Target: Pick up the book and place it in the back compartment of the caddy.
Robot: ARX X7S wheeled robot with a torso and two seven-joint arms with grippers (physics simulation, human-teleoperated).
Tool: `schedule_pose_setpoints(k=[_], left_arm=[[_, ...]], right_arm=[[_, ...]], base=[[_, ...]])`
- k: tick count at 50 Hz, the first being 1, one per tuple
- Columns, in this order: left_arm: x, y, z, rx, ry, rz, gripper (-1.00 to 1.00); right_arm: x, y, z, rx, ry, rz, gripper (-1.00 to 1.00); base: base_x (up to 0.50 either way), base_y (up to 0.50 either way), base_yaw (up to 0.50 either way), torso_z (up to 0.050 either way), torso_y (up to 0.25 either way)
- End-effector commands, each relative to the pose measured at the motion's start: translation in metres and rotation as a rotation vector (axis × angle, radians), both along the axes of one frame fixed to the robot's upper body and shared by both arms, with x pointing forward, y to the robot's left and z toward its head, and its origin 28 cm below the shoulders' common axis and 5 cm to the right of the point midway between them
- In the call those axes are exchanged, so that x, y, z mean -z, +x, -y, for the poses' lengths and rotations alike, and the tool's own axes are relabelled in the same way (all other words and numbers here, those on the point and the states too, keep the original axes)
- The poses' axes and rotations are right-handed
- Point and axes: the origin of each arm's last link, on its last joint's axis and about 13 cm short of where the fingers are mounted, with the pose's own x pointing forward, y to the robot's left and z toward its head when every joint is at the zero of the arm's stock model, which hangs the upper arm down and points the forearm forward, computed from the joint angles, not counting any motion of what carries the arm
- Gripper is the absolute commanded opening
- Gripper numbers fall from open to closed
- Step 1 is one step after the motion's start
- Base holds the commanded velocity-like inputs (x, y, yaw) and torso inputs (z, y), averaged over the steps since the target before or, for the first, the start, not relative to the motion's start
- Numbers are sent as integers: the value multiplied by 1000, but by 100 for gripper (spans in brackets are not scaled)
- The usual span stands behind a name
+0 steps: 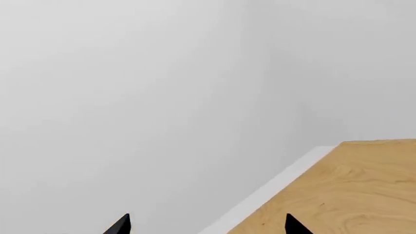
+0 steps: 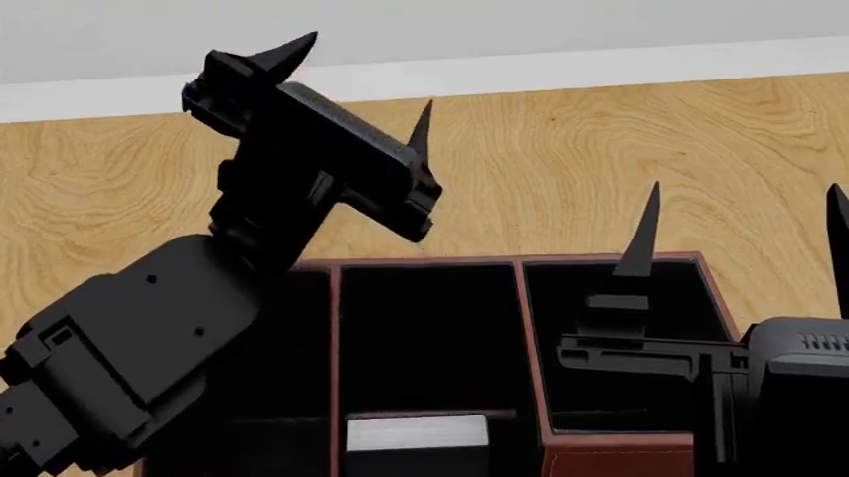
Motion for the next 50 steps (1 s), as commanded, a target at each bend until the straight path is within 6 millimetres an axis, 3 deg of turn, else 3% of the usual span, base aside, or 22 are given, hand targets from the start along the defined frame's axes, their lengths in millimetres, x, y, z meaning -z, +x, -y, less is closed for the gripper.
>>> schedule_pose_setpoints(k=[1, 39, 50], left_arm=[[2, -10, -6, -50, -87, 72, 100], [13, -54, -38, -84, -96, 121, 100], [17, -73, -44, -81, -127, 146, 100]], right_arm=[[0, 0, 0, -1, -1, -1, 100], [2, 5, -4, -12, -11, -18, 100], [-2, -2, -4, 2, -20, -12, 100]], base=[[0, 0, 0, 0, 0], [0, 0, 0, 0, 0], [0, 0, 0, 0, 0]])
